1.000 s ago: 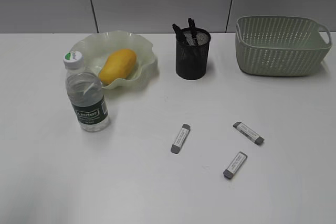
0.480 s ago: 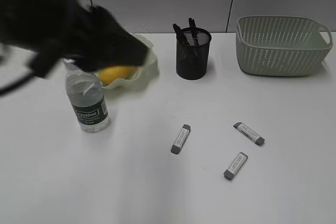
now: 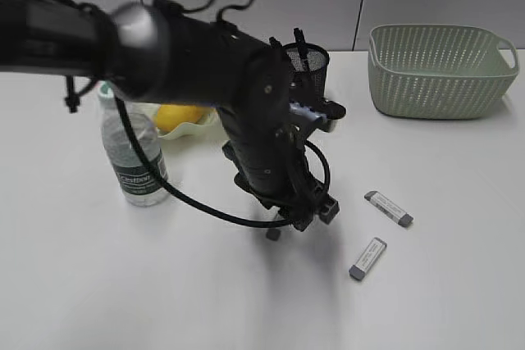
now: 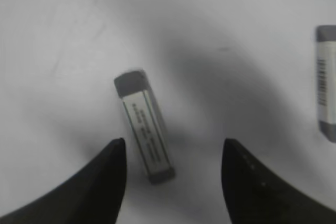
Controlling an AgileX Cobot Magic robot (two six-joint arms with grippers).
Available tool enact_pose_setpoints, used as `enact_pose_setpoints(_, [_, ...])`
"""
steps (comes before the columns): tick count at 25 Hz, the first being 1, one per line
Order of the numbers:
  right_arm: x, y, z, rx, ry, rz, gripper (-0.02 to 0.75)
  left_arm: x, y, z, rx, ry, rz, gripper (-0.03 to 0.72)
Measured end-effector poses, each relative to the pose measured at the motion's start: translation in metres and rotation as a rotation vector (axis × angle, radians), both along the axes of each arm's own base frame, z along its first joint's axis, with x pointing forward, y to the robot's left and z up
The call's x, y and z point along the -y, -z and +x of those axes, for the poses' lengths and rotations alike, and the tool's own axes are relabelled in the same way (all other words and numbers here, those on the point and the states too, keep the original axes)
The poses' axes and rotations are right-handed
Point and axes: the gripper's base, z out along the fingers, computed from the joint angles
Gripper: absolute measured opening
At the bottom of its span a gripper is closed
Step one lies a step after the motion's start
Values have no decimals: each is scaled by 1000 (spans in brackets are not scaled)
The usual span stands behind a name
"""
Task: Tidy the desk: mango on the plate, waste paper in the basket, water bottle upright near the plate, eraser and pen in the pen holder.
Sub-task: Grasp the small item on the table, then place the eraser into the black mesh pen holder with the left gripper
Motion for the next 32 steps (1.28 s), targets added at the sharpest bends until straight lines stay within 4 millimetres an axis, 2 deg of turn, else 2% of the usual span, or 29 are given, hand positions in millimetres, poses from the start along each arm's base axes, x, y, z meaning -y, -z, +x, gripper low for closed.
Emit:
enact_pose_setpoints(4, [0, 0, 0, 1, 0, 1, 378, 5, 26, 14, 18, -17, 92, 433])
enact_pose_setpoints(7, [0, 0, 0, 1, 0, 1, 378, 8, 31, 17, 33, -19, 94, 401])
enact_pose_setpoints(9, [0, 0, 0, 1, 0, 1, 378, 9, 31, 18, 44, -20, 82, 301])
enact_pose_setpoints(11, [0, 0, 0, 2, 0, 2, 378, 9, 31, 19, 51, -20, 73, 144])
enact_pose_setpoints(14, [0, 0, 0, 2, 0, 2, 378, 13, 25, 23, 96, -23, 12, 142])
enact_pose_setpoints(16, [0, 0, 0, 2, 0, 2, 378, 17, 3, 33, 194, -32, -114, 142])
enact_pose_setpoints(18, [0, 0, 0, 2, 0, 2, 378, 20, -41, 49, 374, -46, -334, 142])
enact_pose_setpoints(21, [0, 0, 0, 2, 0, 2, 378, 9, -102, 79, 684, -76, -664, 142])
enact_pose_setpoints(23, [0, 0, 0, 2, 0, 2, 378, -4, -117, 101, 846, -104, -817, 142])
enact_pose_setpoints(25, [0, 0, 0, 2, 0, 2, 378, -15, -110, 119, 960, -125, -917, 142])
enact_pose_setpoints(27, [0, 0, 0, 2, 1, 2, 378, -21, -89, 132, 989, -144, -935, 142])
enact_pose_setpoints(30, [0, 0, 0, 2, 1, 2, 378, -21, -50, 140, 944, -155, -891, 142])
enact_pose_setpoints(32, [0, 0, 0, 2, 1, 2, 378, -19, -35, 141, 923, -155, -871, 142])
